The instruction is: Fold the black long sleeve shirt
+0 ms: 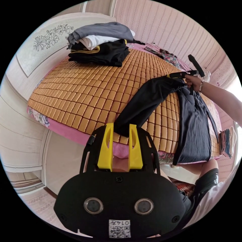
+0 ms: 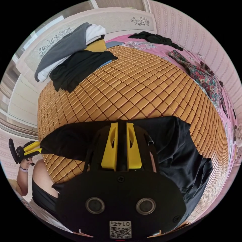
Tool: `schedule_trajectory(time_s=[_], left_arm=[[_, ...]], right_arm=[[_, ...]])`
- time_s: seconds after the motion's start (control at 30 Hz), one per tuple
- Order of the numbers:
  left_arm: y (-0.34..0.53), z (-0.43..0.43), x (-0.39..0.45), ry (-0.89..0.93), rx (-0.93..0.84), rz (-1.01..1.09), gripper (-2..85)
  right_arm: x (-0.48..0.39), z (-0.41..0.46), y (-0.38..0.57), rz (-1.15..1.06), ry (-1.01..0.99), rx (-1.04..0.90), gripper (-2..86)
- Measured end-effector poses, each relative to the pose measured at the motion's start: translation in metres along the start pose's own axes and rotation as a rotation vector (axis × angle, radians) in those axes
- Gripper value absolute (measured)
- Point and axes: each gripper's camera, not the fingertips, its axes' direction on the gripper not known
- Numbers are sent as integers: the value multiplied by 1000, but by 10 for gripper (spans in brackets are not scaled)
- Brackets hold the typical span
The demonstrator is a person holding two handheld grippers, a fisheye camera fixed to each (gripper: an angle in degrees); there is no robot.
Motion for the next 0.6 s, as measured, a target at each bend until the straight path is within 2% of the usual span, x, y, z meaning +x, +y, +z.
schedule_trajectory(time_s=[0.17, 0.3, 0.4, 0.5, 0.6], left_arm=[[-17, -3, 4, 8, -47, 99, 13], [-41, -51, -5, -102, 88, 149, 29], [-60, -87, -28, -148, 228, 52, 40], [-71, -79, -55, -181, 201, -46, 51], [-78, -59, -72, -84, 187, -110, 62]], right_arm=[[-23, 3, -9, -150, 124, -30, 22], [-14, -19, -18, -74, 47, 117, 25], [2, -23, -25, 64, -45, 194, 43], [12, -11, -28, 153, -31, 154, 61], [13, -9, -20, 165, -30, 169, 68]])
